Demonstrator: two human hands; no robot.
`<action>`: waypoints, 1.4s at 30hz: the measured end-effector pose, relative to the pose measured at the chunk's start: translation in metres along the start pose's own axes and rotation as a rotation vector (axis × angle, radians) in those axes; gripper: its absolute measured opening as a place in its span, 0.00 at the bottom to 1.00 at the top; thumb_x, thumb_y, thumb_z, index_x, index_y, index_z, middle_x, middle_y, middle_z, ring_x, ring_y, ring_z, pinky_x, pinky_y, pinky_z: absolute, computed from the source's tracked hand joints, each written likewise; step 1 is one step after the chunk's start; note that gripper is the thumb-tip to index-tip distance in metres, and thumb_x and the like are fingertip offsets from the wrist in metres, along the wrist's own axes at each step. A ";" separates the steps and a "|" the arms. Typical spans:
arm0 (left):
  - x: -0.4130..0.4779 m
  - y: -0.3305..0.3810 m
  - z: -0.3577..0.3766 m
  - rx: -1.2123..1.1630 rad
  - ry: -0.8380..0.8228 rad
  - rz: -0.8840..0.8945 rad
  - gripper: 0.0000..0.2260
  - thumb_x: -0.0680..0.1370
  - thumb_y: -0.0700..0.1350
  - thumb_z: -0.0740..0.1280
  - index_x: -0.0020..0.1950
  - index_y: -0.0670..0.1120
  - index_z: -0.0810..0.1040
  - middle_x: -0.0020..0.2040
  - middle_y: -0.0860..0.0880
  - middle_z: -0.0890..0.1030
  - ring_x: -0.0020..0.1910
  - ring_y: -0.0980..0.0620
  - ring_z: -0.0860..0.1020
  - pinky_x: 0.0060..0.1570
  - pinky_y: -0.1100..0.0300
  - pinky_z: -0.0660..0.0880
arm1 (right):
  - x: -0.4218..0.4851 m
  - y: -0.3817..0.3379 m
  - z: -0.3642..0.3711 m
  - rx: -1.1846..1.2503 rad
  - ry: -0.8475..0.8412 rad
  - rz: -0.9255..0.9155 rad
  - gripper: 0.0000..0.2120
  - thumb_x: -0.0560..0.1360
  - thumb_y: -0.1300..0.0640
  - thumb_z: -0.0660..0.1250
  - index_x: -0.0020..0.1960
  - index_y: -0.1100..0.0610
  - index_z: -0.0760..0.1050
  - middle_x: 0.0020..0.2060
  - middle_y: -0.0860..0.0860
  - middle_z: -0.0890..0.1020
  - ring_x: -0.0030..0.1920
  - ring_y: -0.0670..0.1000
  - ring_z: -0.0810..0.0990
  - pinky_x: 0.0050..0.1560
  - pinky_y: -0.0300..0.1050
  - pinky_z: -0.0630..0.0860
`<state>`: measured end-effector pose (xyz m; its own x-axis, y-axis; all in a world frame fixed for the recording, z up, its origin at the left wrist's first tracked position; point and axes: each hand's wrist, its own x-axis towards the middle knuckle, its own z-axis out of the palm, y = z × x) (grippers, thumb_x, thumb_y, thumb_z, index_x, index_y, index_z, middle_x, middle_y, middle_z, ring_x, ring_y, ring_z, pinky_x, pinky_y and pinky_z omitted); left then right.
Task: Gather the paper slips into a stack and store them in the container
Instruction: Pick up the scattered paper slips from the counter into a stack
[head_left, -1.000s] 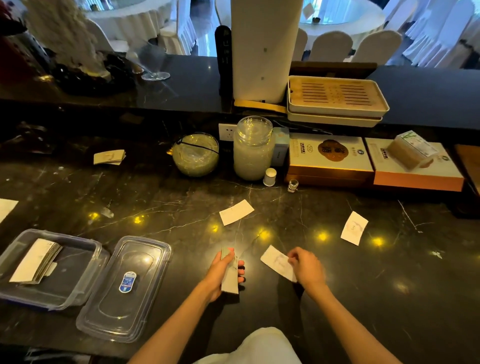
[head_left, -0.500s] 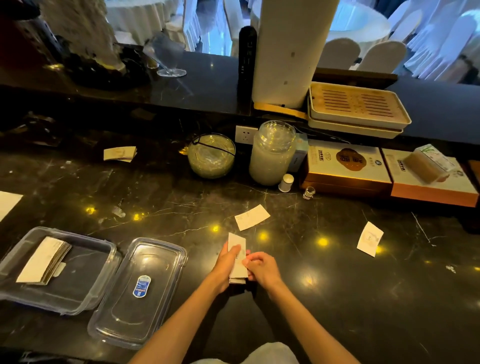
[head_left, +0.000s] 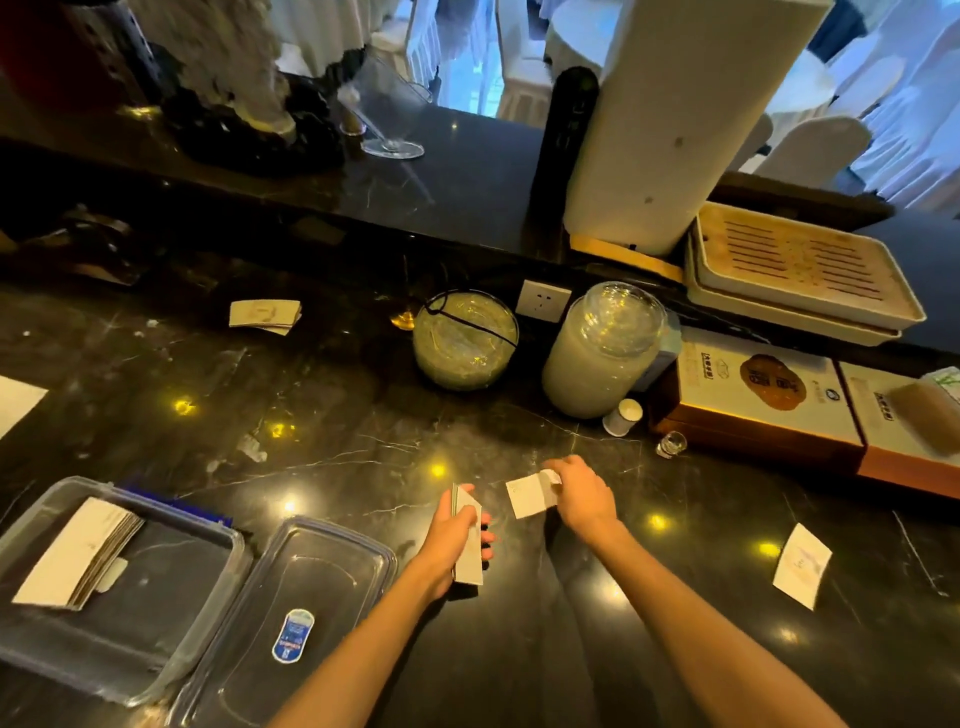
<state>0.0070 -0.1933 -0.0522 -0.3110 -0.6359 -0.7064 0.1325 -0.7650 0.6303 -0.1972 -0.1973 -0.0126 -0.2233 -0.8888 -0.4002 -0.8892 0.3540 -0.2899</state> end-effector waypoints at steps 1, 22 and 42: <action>0.003 0.001 -0.002 -0.007 0.011 -0.004 0.16 0.79 0.34 0.54 0.59 0.53 0.70 0.44 0.40 0.72 0.32 0.48 0.72 0.31 0.56 0.70 | 0.007 0.002 0.000 -0.059 -0.038 -0.022 0.23 0.75 0.61 0.66 0.68 0.48 0.71 0.67 0.53 0.70 0.63 0.59 0.76 0.55 0.54 0.76; -0.038 -0.036 0.097 0.177 -0.061 0.064 0.19 0.81 0.57 0.60 0.63 0.45 0.66 0.46 0.39 0.78 0.37 0.44 0.79 0.38 0.47 0.80 | -0.120 0.111 0.023 1.037 0.185 0.583 0.11 0.74 0.60 0.71 0.53 0.64 0.78 0.48 0.58 0.82 0.42 0.52 0.78 0.36 0.42 0.73; -0.048 -0.121 0.247 0.201 -0.104 0.095 0.11 0.83 0.43 0.60 0.65 0.50 0.67 0.53 0.38 0.81 0.40 0.45 0.83 0.35 0.54 0.83 | -0.155 0.253 -0.026 1.286 0.291 0.638 0.08 0.76 0.58 0.70 0.51 0.62 0.80 0.38 0.54 0.80 0.35 0.51 0.76 0.33 0.41 0.72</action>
<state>-0.2262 -0.0444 -0.0150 -0.4023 -0.6821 -0.6107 -0.0213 -0.6599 0.7511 -0.3977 0.0229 -0.0011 -0.6437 -0.4565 -0.6142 0.3159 0.5725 -0.7566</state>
